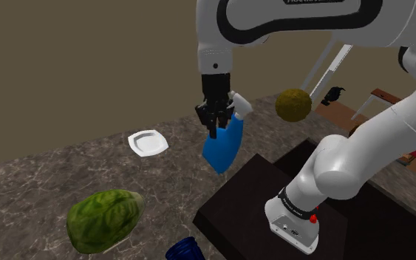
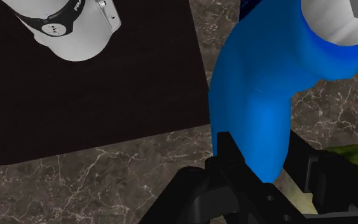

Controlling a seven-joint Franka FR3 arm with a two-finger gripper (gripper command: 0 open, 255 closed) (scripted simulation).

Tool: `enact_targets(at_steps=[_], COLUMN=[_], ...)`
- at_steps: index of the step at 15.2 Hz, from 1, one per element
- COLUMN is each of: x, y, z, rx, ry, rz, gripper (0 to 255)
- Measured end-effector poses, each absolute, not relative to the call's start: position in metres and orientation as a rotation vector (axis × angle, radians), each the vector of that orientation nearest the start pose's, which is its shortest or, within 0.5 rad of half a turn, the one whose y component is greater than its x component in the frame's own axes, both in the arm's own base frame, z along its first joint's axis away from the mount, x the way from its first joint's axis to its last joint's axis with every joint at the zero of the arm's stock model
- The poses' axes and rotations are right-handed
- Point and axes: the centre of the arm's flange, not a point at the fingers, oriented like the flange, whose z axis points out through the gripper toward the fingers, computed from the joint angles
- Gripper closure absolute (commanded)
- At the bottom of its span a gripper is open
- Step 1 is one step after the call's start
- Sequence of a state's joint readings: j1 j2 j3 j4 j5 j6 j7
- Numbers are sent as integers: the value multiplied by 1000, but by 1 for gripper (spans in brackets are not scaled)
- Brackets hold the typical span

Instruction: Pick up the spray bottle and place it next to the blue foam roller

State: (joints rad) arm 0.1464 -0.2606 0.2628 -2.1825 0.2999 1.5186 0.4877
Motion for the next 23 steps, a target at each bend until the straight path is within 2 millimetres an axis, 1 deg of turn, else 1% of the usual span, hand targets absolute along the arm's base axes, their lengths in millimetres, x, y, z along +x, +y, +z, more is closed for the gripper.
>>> enact_targets(at_steps=[1,2,4,7,8,9,12,13,15,18,19,21,22,23], x=[368,356,330,287,275,267,224,208,185,147,134,109,99,86], y=[210,213,219,228,229,233,239,244,250,258,261,266,271,275], z=[469,473,469,469,469,471,467,470,467,468,471,469,471,468], rx=[-3014,-3014,-3015,-3015,-3015,-3015,-3015,-3016,-3015,-3015,-3015,-3015,-3015,-3016], ry=[223,223,223,224,224,223,223,222,223,224,223,224,223,223], rz=[718,718,718,718,718,718,718,717,717,717,716,716,717,716], gripper=[255,255,255,255,255,255,255,255,255,255,255,255,255,255])
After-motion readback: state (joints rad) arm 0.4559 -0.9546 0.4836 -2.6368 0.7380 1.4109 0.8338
